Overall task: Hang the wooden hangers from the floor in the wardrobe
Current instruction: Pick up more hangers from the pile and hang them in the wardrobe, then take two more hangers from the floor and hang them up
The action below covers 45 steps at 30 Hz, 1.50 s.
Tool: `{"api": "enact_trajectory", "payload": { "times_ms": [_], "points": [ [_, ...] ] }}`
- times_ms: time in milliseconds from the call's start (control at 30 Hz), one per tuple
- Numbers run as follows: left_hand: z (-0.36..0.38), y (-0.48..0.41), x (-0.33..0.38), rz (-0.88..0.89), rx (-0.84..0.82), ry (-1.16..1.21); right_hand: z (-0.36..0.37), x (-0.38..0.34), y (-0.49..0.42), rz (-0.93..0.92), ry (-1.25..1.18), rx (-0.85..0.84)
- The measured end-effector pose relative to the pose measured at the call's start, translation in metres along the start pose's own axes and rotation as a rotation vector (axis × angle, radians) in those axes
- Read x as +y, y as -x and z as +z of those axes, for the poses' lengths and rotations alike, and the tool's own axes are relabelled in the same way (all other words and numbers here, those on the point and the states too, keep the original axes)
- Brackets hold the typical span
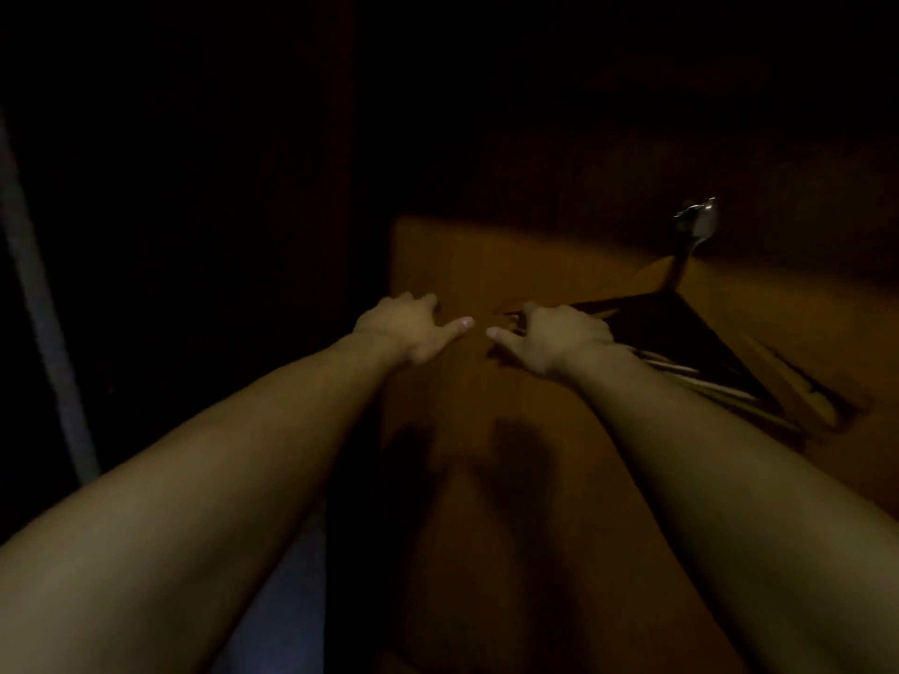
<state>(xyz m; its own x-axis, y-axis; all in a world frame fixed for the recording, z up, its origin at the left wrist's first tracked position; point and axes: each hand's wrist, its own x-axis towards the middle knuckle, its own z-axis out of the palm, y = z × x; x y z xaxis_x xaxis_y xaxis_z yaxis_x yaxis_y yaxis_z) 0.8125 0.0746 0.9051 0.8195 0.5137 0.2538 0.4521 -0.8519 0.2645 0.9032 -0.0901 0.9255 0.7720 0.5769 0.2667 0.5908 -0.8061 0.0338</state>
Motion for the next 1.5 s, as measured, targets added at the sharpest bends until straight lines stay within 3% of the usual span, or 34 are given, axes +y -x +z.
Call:
{"api": "enact_trajectory", "payload": {
  "times_ms": [467,1033,1333,1500],
  "points": [
    [0.000,0.090,-0.045,-0.351,0.049,-0.098,0.019,-0.065,0.014,-0.429,-0.077,-0.070],
    [-0.042,0.341,-0.133,-0.983,0.059,-0.210,0.020,-0.231,0.167,-0.997,-0.294,-0.161],
    [-0.082,0.449,-0.180,-1.100,0.088,-0.224,-0.013,-0.317,0.260,-1.194,-0.301,-0.146],
    [-0.107,0.502,-0.213,-1.134,0.105,-0.245,-0.021,-0.363,0.312,-1.211,-0.289,-0.153]
  ]
}}
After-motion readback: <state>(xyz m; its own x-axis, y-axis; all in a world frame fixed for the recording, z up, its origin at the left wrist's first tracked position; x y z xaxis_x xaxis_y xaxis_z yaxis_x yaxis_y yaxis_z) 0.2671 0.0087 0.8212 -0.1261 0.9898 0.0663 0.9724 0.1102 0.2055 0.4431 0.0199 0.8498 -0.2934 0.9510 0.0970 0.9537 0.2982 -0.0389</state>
